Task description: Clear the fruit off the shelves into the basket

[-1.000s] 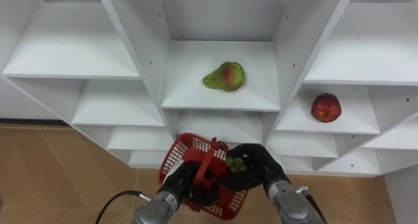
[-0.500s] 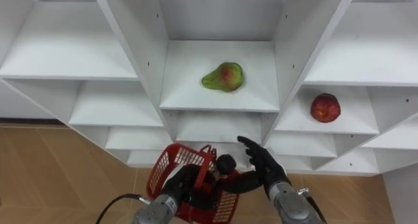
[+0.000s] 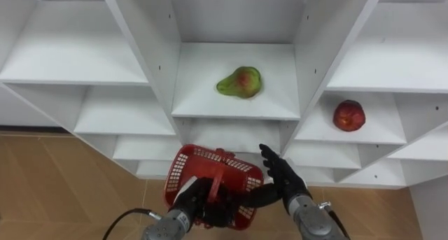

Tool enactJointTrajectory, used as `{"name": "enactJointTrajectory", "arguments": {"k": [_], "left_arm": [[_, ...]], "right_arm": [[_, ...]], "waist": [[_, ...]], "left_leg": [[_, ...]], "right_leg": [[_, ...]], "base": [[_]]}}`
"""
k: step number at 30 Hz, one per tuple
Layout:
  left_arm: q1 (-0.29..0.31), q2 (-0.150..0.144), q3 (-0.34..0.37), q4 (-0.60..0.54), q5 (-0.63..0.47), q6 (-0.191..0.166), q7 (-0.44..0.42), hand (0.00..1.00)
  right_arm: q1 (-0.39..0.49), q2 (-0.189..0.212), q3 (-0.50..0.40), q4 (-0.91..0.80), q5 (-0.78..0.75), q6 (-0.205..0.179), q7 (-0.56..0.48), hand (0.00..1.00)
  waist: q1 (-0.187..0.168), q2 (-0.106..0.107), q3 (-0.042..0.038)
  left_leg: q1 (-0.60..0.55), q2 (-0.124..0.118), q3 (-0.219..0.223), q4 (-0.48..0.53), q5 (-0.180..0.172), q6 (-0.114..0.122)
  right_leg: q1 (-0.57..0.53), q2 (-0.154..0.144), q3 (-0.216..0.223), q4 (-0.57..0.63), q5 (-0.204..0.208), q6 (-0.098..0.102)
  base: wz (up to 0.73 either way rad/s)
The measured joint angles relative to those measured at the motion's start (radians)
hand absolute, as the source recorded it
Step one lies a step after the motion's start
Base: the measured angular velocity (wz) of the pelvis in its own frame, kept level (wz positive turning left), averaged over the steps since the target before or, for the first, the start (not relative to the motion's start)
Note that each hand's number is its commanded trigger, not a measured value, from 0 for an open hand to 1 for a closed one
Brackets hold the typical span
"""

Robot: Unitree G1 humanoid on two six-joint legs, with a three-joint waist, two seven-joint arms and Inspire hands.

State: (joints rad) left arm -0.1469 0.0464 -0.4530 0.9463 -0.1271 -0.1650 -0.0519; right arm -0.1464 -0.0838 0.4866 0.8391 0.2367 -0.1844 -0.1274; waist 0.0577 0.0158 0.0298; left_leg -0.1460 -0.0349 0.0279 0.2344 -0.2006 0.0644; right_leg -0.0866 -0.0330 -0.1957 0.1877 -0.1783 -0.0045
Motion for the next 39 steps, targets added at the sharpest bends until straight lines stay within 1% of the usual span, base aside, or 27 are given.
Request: {"name": "enactJointTrajectory", "arguments": {"k": [14,18,19,22,25,26,28,29,30,33,35,37,39], "left_arm": [[0.000,0.000,0.000,0.000,0.000,0.005,0.000,1.00],[0.000,0.001,0.000,0.003,-0.001,0.005,0.000,1.00],[0.002,0.006,0.002,0.004,0.000,0.005,0.000,1.00],[0.018,0.011,0.006,0.004,-0.001,0.004,0.006,1.00],[0.032,0.015,0.008,0.019,-0.001,0.005,0.019,1.00],[0.032,0.018,0.008,0.031,-0.001,0.004,0.024,1.00],[0.037,0.025,0.009,0.035,-0.002,0.005,0.028,1.00],[0.042,0.026,0.015,0.035,-0.021,0.005,0.028,1.00],[0.044,0.026,0.023,0.035,-0.030,0.005,0.028,1.00],[0.051,0.027,0.069,0.026,-0.070,0.004,0.030,1.00],[0.068,0.032,0.085,0.009,-0.098,0.004,0.040,1.00],[0.095,0.048,0.094,-0.034,-0.162,0.004,0.048,1.00],[0.110,0.054,0.094,-0.052,-0.192,0.004,0.061,1.00]], "right_arm": [[0.000,0.000,0.000,0.000,0.000,0.004,-0.001,0.00],[0.009,-0.002,0.002,0.007,-0.004,0.004,-0.001,0.00],[0.015,-0.001,0.002,0.010,-0.012,0.005,-0.001,0.00],[0.031,-0.003,0.002,0.012,-0.038,0.005,-0.002,0.00],[0.032,-0.009,0.000,0.010,-0.086,0.005,-0.002,0.00],[0.032,-0.016,0.000,0.002,-0.105,0.005,-0.002,0.00],[0.038,-0.025,0.002,-0.046,-0.130,0.008,-0.001,0.00],[0.047,-0.041,0.000,-0.084,-0.148,0.008,-0.001,0.00],[0.050,-0.044,-0.001,-0.101,-0.159,0.008,-0.001,0.00],[0.064,-0.052,-0.011,-0.176,-0.225,0.008,-0.004,0.00],[0.098,-0.061,-0.015,-0.244,-0.267,0.008,-0.011,0.00],[0.134,-0.079,-0.006,-0.323,-0.329,0.007,-0.027,0.00],[0.144,-0.086,0.000,-0.347,-0.394,0.007,-0.042,0.00]], "waist": [[0.001,0.000,-0.0001],[0.001,0.000,-0.0009],[0.001,-0.001,-0.0011],[-0.001,-0.003,-0.0031],[-0.001,-0.005,-0.0040],[-0.001,-0.007,-0.0067],[0.000,-0.008,-0.0066],[0.000,-0.008,-0.0067],[-0.001,-0.009,-0.0071],[0.000,-0.012,-0.0089],[0.003,-0.014,-0.0112],[0.005,-0.019,-0.0145],[0.005,-0.023,-0.0167]], "left_leg": [[0.000,0.000,0.000,0.000,0.000,0.000],[0.002,0.001,-0.001,0.001,0.000,0.000],[0.002,0.001,-0.003,0.000,0.000,0.000],[0.003,0.001,-0.007,0.001,0.000,0.000],[0.017,0.001,-0.008,0.000,0.000,0.000],[0.022,0.002,-0.008,0.000,0.000,0.000],[0.027,0.002,-0.010,0.000,0.000,0.000],[0.032,0.002,-0.011,0.000,0.000,0.000],[0.034,0.002,-0.011,0.000,0.000,0.000],[0.041,0.000,-0.016,0.001,0.001,-0.001],[0.051,0.000,-0.016,0.000,0.001,-0.001],[0.056,0.000,-0.015,0.001,0.001,-0.001],[0.062,-0.001,-0.016,0.002,0.001,-0.001]], "right_leg": [[0.000,0.000,0.000,0.000,0.000,0.000],[0.001,0.000,0.000,0.000,0.000,0.000],[0.001,0.000,-0.001,0.000,0.000,0.000],[0.004,0.000,-0.008,0.000,0.000,0.000],[0.018,0.000,-0.003,0.000,0.000,0.000],[0.023,0.000,-0.002,-0.001,0.000,0.000],[0.029,-0.001,-0.002,-0.002,0.000,0.000],[0.034,0.000,-0.003,-0.002,0.000,0.000],[0.037,0.000,-0.004,-0.002,0.000,0.000],[0.046,0.002,-0.008,-0.003,0.000,0.000],[0.055,0.002,-0.007,-0.002,0.000,0.000],[0.061,0.002,-0.002,-0.002,0.000,0.000],[0.070,0.001,-0.009,-0.002,0.000,0.000]], "base": [[0.00],[0.00],[0.00],[0.01],[0.00],[0.00],[0.02],[0.00],[0.00],[0.05],[0.00],[0.00],[0.00]]}}
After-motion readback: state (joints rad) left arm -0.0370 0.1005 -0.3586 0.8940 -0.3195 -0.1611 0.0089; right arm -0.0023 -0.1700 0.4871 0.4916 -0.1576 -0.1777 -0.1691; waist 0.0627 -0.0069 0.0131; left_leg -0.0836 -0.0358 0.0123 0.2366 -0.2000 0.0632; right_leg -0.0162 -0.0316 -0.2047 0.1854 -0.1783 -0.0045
